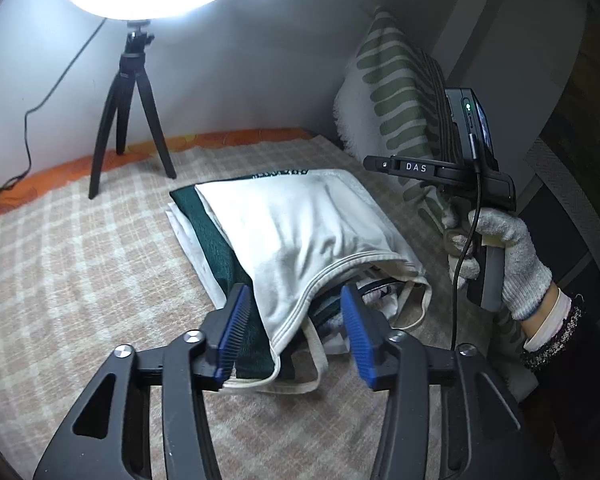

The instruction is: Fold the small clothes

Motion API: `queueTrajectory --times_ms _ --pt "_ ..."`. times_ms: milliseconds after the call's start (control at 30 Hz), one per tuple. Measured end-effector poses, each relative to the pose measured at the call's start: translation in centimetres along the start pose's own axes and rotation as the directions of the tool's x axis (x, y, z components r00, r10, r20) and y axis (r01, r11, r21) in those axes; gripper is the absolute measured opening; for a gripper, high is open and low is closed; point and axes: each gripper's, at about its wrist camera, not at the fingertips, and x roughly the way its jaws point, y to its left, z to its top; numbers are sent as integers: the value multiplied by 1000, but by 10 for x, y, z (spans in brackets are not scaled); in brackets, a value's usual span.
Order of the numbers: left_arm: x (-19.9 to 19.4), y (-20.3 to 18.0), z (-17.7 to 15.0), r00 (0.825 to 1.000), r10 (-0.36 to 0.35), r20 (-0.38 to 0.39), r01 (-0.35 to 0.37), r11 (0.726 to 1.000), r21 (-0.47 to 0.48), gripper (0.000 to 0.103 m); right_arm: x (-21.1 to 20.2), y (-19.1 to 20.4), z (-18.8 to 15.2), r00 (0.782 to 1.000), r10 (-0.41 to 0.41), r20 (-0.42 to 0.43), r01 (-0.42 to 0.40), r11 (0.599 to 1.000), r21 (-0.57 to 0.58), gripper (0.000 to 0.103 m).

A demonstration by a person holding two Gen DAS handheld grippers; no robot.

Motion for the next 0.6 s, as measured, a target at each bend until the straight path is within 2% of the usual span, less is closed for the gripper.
queueTrajectory --times_ms 67,167,367,600 --pt "-11 -7 -2 1000 17 15 -17 1000 18 57 -10 5 -2 1000 9 15 -9 1000 2 57" --pt "-28 -17 -3 998 43 42 -45 998 51 65 -26 14 -8 999 -2 36 2 1000 -9 60" --pt "-65 -31 -9 992 72 106 -81 993 87 78 -61 29 -21 997 -10 82 10 1000 3 79" --pt "-99 -43 -28 986 89 141 -105 988 110 80 -99 49 -44 988 -66 138 68 998 -5 90"
